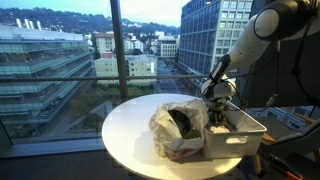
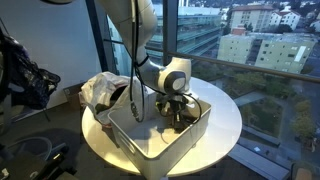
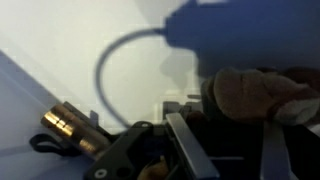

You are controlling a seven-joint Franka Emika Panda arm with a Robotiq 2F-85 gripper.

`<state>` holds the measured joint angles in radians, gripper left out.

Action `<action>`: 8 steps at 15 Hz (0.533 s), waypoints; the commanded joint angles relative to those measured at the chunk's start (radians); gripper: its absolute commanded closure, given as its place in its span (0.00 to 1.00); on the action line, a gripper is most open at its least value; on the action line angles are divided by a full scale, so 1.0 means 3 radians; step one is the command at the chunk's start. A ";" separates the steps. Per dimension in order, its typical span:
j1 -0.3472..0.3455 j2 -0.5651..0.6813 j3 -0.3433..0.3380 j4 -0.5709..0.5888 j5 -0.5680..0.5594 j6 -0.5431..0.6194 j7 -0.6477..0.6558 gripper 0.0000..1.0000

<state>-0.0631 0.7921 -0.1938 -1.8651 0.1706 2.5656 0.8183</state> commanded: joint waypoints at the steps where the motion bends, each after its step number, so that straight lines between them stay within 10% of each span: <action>1: 0.0261 -0.0380 -0.0232 -0.0366 -0.0109 -0.0145 0.0164 0.88; 8: 0.0467 -0.1103 -0.0364 -0.0819 -0.0467 -0.0457 0.0291 0.89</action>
<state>0.0462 0.5972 -0.2805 -2.0154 0.0867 2.4536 0.8675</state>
